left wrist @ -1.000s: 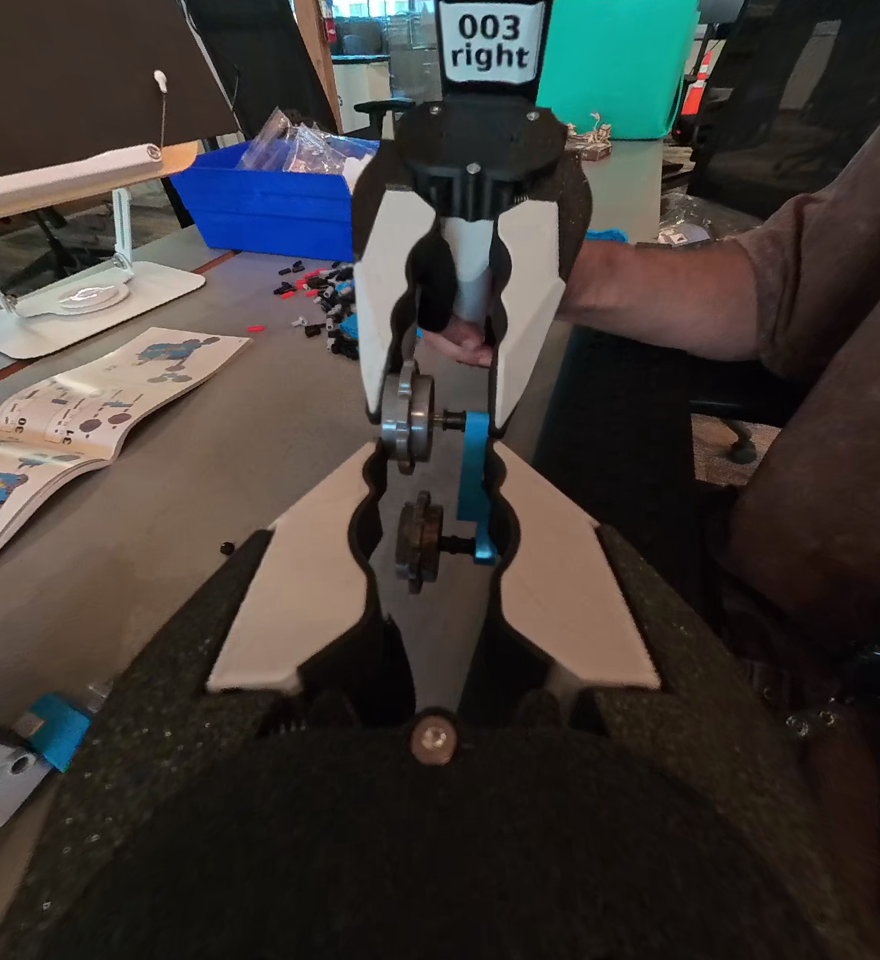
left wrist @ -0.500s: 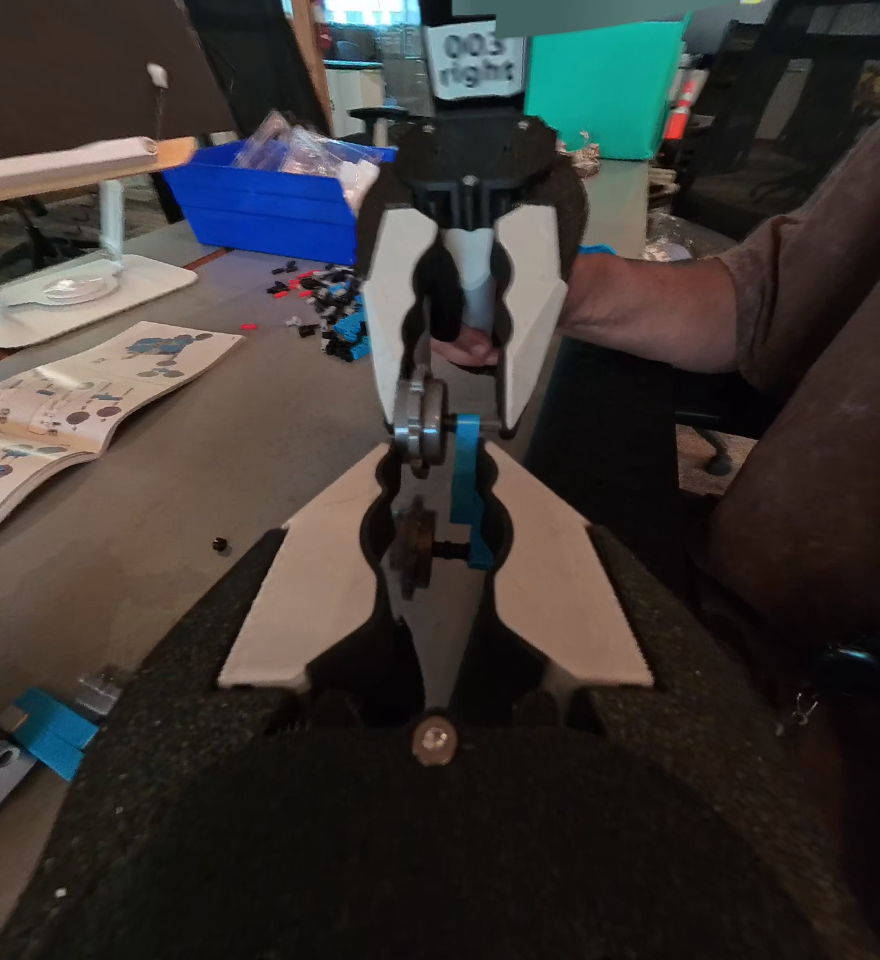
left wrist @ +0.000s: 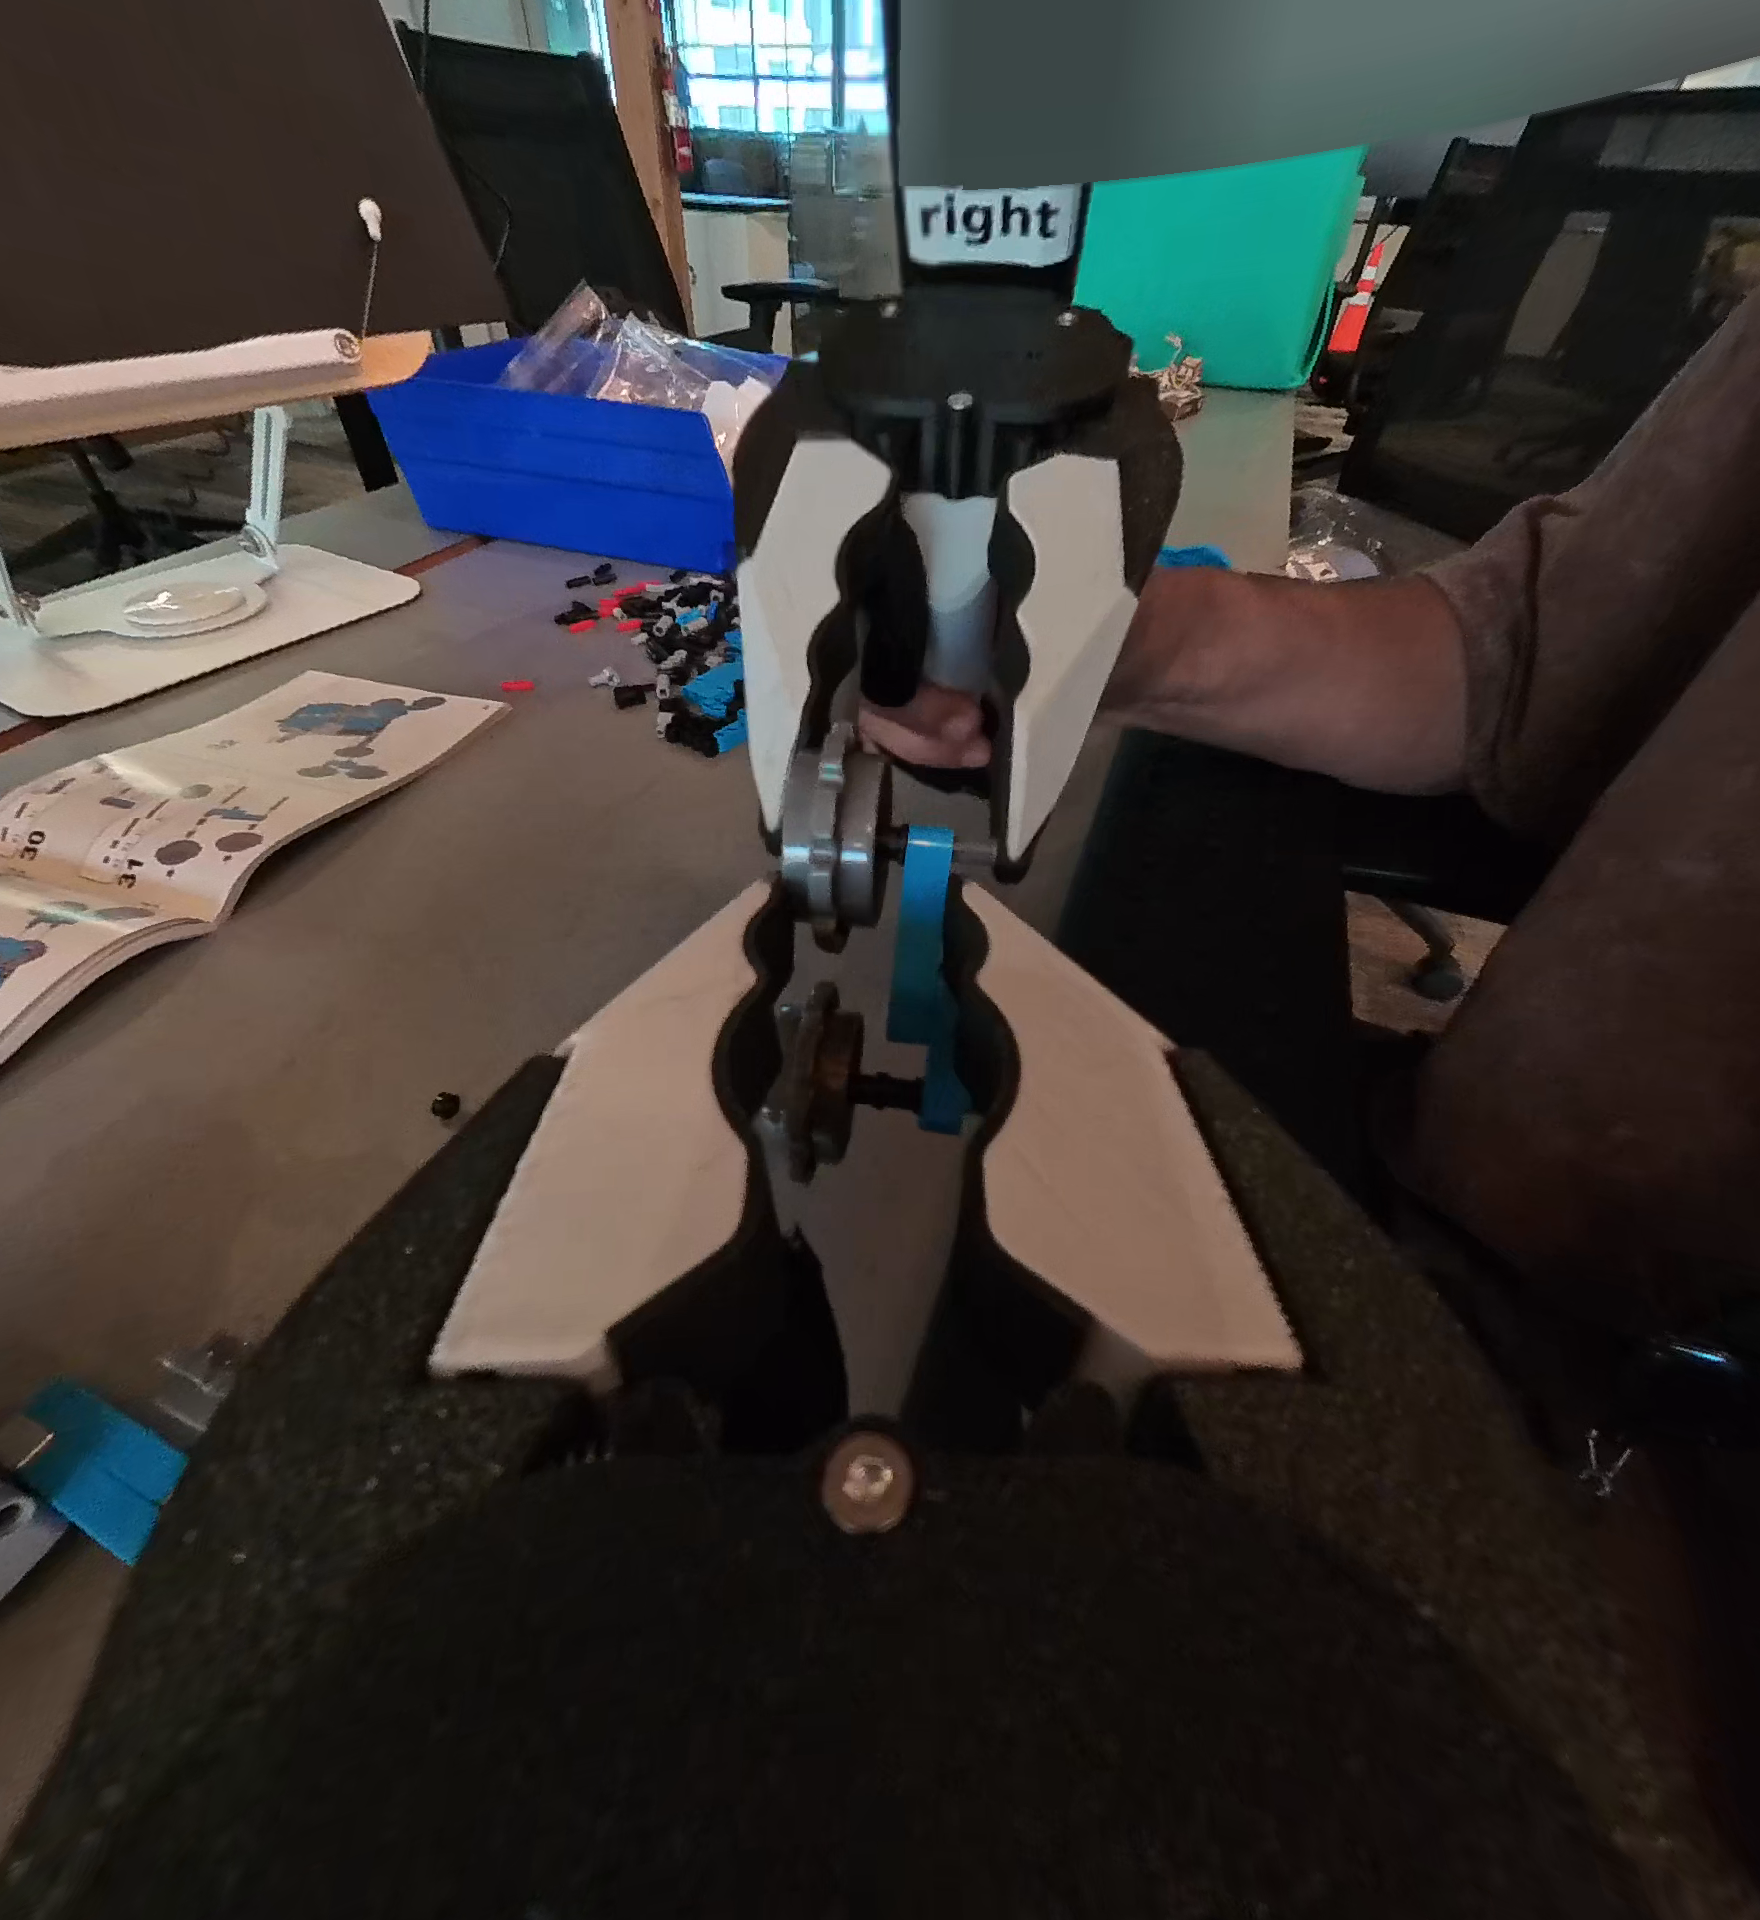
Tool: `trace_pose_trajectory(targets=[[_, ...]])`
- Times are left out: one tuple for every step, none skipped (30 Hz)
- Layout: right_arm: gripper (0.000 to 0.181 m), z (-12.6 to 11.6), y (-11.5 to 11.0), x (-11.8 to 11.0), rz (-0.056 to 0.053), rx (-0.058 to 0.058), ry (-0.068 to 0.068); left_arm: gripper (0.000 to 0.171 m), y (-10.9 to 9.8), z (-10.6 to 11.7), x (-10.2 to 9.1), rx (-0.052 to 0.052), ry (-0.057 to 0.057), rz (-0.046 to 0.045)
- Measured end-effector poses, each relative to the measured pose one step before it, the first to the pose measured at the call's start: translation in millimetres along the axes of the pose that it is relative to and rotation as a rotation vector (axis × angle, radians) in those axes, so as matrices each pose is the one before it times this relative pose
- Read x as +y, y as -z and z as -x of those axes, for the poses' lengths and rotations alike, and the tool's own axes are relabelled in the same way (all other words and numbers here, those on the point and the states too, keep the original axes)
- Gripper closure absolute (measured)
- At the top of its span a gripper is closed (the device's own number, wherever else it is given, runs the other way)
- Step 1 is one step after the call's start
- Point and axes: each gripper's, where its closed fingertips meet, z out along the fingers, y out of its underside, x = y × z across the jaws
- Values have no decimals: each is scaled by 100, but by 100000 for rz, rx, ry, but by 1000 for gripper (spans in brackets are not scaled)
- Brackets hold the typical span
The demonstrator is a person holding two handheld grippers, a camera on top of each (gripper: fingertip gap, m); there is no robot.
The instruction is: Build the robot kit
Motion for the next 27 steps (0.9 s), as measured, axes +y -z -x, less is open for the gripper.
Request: trace_pose_trajectory(targets=[[146, -84, 27, 123, 1213, 1362, 3106, 144, -63, 28, 129, 221, 411, 898], [146, -41, -64, 127, 931, 941, 1091, 144, 12, 34, 149, 156, -202, 1014], [146, -38, -114, 200, 1112, 842, 1381, 144, -14, 40, 131, -861, -655, 469], [146, 32, -2, 119, 40, -274, 1010, 144, -35, -124, -19, -431, 369, -940], [147, 212, 142, -101, -984, -2509, -2198, 144, -19, -165, -109, -165, 784, -1112], [147, 29, 51, 8, -274, -509, -229, 144, -29, -8, 2, -1258, -897, 158], [147, -34, -48, 96, 798, 558, 258, 144, -5, 49, 124, -1480, -2028, 1120], [147, 19, -71, 229, 1389, -208, -90, 144, -39, 10, 218, -1096, -1868, 1495], [147, 5, -50, 306, 1173, -475, -603, 144, -90, 56, 251, -1472, -1764, 1585], [147, -84, -90, 321, 1166, 248, -153, 143, -90, 81, 260, -1450, -1779, 1553], [147, -19, -112, 240, 1010, -241, 535, 144, -21, 3, 229, -14, -893, 1448], [146, 47, -38, 173, 820, -1275, 276, 143, -31, -93, 182, 1238, 345, 1271], [146, -1, 50, 166, 535, -1274, -504, 139, -66, -134, 100, 1872, 787, 917], [145, -113, 62, 125, 610, 124, 16, 137, -84, -134, 133, 2241, 1213, 1073], [145, -60, 22, 274, 2254, 193, 987, 132, -107, -155, 178, 2811, 1667, 1134], [145, -96, -16, 366, 2493, 459, 205, 129, -139, -75, 152, 2045, 1629, 711], [145, -271, -2, 255, 1615, 1979, 1, 119, -124, -31, -24, 955, 1088, -272], [145, -275, -18, 172, 1198, 2779, 1439, 115, -64, -16, -71, 279, 462, -413], [145, -227, -14, -49, 106, 2040, 573, 113, -33, 52, 1, -217, 294, 25], [145, -80, -27, -171, -603, 321, -1248, 112, 16, 97, -30, -580, 396, -374], [146, -78, -16, -201, -951, 170, -1605, 113, 51, 116, -104, -606, 519, -810], [146, -9, -45, -71, -365, 74, -278, 115, 27, 101, -33, -463, 483, -411], [146, -9, -84, 86, 568, -22, -588, 116, -23, 151, 45, -814, 452, 112], [148, -81, -85, 42, 152, 431, -814, 120, -52, 231, 48, -1799, -47, 185], [147, 19, -72, 28, -143, -542, -1358, 124, 19, 225, -28, -1803, -480, -471], [147, 104, 28, -174, -1130, -960, -1888, 125, 71, 46, -147, -149, 377, -1129], [148, 53, 56, -155, -546, -403, -869, 125, 52, -29, -98, 328, 496, -749]])
